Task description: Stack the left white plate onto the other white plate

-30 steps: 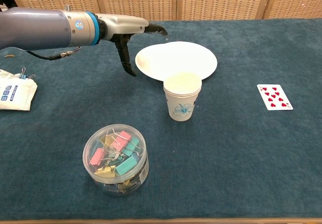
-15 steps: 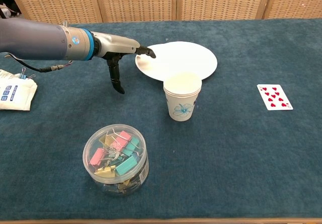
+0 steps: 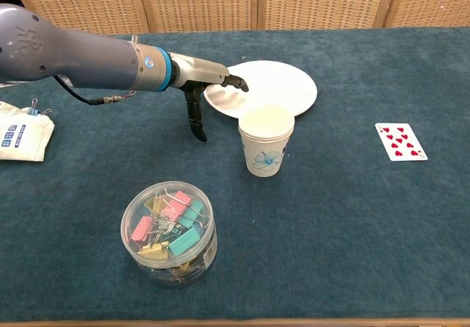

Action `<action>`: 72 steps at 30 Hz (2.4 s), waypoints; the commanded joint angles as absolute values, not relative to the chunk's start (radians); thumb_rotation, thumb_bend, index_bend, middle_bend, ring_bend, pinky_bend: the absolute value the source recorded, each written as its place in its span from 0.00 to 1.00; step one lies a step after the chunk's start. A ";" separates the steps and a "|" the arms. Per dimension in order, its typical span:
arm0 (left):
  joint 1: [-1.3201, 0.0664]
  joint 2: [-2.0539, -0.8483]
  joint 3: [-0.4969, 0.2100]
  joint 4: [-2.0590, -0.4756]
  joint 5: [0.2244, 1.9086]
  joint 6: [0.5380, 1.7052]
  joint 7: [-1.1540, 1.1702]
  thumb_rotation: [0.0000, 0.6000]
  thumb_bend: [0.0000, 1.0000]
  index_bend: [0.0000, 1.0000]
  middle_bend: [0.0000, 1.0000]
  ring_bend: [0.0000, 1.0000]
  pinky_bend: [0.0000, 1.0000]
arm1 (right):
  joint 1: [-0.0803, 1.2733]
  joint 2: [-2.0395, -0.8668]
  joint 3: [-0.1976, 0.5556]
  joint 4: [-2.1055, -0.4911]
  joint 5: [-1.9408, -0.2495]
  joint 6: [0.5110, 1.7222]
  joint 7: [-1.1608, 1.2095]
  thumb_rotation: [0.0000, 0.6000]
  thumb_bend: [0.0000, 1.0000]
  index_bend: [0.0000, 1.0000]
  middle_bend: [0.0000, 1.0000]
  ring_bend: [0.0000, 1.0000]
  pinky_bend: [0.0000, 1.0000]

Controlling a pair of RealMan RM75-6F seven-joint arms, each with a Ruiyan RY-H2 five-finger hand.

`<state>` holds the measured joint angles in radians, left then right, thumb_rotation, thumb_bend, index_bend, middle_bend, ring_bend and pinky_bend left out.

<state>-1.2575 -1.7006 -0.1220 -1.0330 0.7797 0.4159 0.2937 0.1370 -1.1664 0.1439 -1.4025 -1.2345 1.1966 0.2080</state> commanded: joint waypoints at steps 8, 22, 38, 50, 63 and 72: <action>-1.350 -1.780 -0.083 -0.915 0.624 0.387 0.331 1.00 0.04 0.00 0.00 0.00 0.00 | 0.136 -1.161 0.144 -1.404 -1.235 1.193 0.221 1.00 0.00 0.00 0.00 0.00 0.00; -1.386 -1.827 -0.078 -0.827 0.554 0.375 0.307 1.00 0.04 0.00 0.00 0.00 0.00 | 0.135 -1.158 0.145 -1.402 -1.233 1.191 0.229 1.00 0.00 0.00 0.00 0.00 0.00; -1.327 -1.701 -0.131 -1.018 0.667 0.450 0.227 1.00 0.03 0.00 0.00 0.00 0.00 | 0.133 -1.155 0.143 -1.413 -1.242 1.203 0.220 1.00 0.00 0.00 0.00 0.00 0.00; -1.075 -1.392 -0.159 -1.444 1.020 0.793 0.082 1.00 0.02 0.00 0.00 0.00 0.00 | 0.128 -1.151 0.137 -1.436 -1.265 1.229 0.209 1.00 0.00 0.00 0.00 0.00 0.00; -0.632 -1.198 -0.014 -1.542 1.333 1.321 -0.145 1.00 0.02 0.00 0.00 0.00 0.00 | 0.117 -1.145 0.130 -1.467 -1.312 1.290 0.184 1.00 0.00 0.00 0.00 0.00 0.00; -0.398 -1.181 0.083 -1.492 1.386 1.469 -0.273 1.00 0.02 0.00 0.00 0.00 0.00 | 0.108 -1.164 0.135 -1.456 -1.344 1.357 0.151 1.00 0.00 0.00 0.00 0.00 0.00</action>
